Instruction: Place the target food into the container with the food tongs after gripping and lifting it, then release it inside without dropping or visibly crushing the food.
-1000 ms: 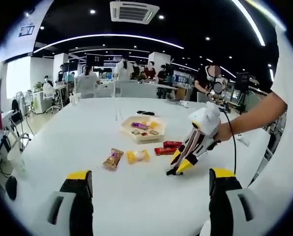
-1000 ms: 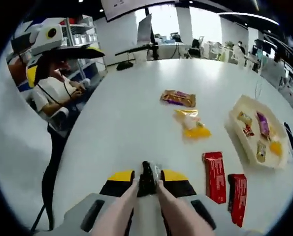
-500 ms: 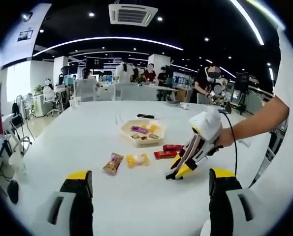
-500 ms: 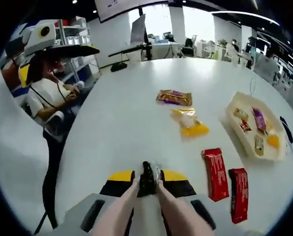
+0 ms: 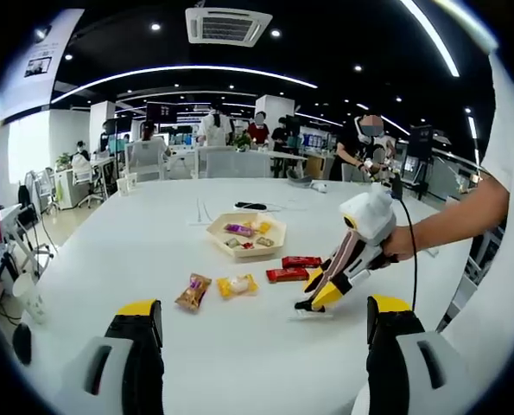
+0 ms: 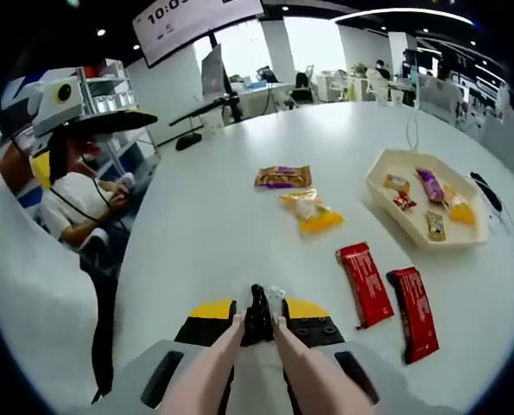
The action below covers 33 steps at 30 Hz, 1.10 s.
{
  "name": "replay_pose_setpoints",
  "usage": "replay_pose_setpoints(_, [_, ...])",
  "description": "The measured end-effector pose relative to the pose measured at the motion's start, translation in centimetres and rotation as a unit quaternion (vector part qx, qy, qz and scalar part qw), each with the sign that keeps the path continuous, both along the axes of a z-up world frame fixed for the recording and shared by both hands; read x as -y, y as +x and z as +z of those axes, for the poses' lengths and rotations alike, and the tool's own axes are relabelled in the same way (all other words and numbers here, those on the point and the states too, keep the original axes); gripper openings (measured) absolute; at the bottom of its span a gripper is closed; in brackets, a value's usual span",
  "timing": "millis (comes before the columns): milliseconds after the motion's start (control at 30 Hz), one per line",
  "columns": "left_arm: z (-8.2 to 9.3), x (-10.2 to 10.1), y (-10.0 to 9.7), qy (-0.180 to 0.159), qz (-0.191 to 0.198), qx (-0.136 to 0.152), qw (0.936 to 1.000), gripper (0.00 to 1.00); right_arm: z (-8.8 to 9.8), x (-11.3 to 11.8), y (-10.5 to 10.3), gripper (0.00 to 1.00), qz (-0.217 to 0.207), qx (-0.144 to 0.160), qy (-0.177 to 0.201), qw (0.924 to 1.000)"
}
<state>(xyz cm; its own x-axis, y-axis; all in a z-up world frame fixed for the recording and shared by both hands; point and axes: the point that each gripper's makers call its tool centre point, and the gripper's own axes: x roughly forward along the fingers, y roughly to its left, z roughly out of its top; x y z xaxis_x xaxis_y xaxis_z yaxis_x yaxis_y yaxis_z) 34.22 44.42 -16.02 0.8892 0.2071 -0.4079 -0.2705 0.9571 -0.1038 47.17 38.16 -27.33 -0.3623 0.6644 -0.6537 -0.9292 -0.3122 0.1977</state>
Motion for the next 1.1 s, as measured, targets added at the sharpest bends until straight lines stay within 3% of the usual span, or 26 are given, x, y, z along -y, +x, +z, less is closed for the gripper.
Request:
replay_pose_setpoints(333, [0.4,-0.9,2.1,0.050,-0.019,-0.002,0.9986,0.99,1.7,2.4,1.6,0.20,-0.098,-0.040,0.027,0.9941])
replay_pose_setpoints(467, [0.5,-1.9,3.2,0.060,-0.029,-0.002,0.9978,0.99,3.1,2.9,2.3,0.20,-0.168,-0.058,0.044,0.9830])
replay_pose_setpoints(533, [0.4,-2.2,3.6,0.049,-0.033,-0.003,0.9983,0.99,3.3,3.0,2.4,0.20,-0.179,-0.058,0.047,0.9810])
replay_pose_setpoints(633, [-0.3,-3.1,4.8,0.042,-0.060,-0.025,0.9970,0.99,4.7,3.3,3.1,0.20,-0.235,-0.063,0.058,0.9683])
replay_pose_setpoints(700, [-0.1,-3.4,5.7,0.044,-0.083,-0.017,0.9955,0.99,5.0,3.4,3.1,0.20,-0.241,-0.060,0.059,0.9668])
replay_pose_setpoints(867, [0.7,-3.7,6.9,0.034,-0.115,0.007,0.9928,0.99,6.2,3.6,3.2,0.20,-0.285,-0.050,0.064,0.9549])
replay_pose_setpoints(1100, [0.5,-4.9,7.9,0.018,-0.151,0.017,0.9882,0.99,7.6,3.7,4.1,0.20,-0.334,-0.024,0.066,0.9401])
